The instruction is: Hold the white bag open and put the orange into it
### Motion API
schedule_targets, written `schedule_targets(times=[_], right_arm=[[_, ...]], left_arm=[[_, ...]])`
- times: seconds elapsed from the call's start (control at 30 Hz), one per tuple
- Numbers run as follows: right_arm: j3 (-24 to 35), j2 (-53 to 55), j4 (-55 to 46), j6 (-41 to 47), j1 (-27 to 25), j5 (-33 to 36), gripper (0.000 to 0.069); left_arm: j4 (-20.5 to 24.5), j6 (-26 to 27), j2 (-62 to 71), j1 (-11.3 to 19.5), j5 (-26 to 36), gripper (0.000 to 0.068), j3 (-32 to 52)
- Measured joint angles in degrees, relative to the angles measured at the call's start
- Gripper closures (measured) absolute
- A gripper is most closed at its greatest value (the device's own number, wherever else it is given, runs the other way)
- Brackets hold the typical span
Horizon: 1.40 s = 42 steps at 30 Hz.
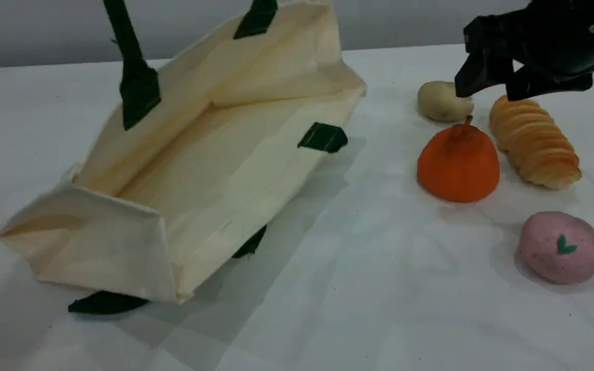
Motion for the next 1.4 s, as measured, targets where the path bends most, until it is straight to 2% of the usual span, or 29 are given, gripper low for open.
schedule_targets(times=[0.4,0.83,1.1,1.17,1.23,1.3,1.4], right_arm=[[-1.70,5.15,0.28,-0.18,0.00,1.86,0.0214],[-5.90,11.28,0.33,-0.41,0.00,1.47,0.0214],[-6.32,13.79,0.33,-1.57,0.00,1.20,0.0218],[-6.37,14.83,0.33,-1.77,0.00,0.50,0.0244],[-6.37,15.26,0.33,-1.91,0.00,0.59,0.0306],[-6.37,15.26,0.33,-1.91,0.00,0.75,0.0405],[-6.37,15.26,0.33,-2.54,0.00,1.36,0.0592]], left_arm=[[-4.39,3.81,0.00,-0.06,3.02,0.0616,-2.08],[-4.65,4.33,0.05,-0.66,4.20,0.0616,-2.69],[-4.78,4.44,0.05,-1.09,4.42,0.0616,-2.69],[-4.78,4.44,0.05,-1.09,4.42,0.0616,-2.69],[-4.78,4.44,0.05,-1.09,4.42,0.0616,-2.69],[-4.92,4.44,0.05,-1.09,4.42,0.0616,-2.69],[-5.49,4.44,0.05,-1.09,4.69,0.0616,-2.69]])
